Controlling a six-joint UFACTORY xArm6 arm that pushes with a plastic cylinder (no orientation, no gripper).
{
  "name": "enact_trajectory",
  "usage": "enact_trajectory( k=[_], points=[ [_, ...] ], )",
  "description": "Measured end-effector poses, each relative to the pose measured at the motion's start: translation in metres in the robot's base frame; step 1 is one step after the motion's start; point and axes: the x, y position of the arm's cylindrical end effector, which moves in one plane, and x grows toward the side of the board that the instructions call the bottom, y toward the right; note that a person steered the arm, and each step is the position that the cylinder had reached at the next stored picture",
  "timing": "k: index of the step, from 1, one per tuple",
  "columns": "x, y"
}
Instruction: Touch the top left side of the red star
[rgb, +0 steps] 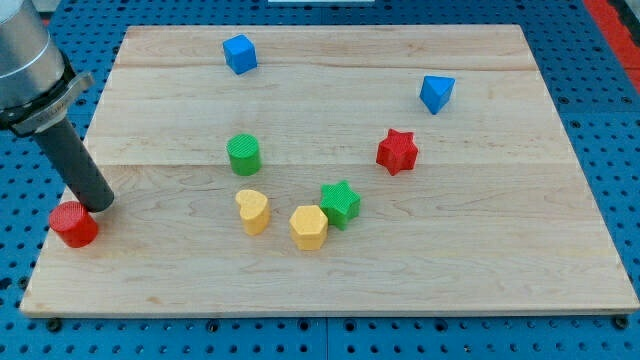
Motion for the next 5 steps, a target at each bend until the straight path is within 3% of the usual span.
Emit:
enact_trajectory(
  k=[2,3,5],
  points=[
    [-0.001,0.011],
    [-0.002,0.047],
    [-0.038,0.187]
  ],
)
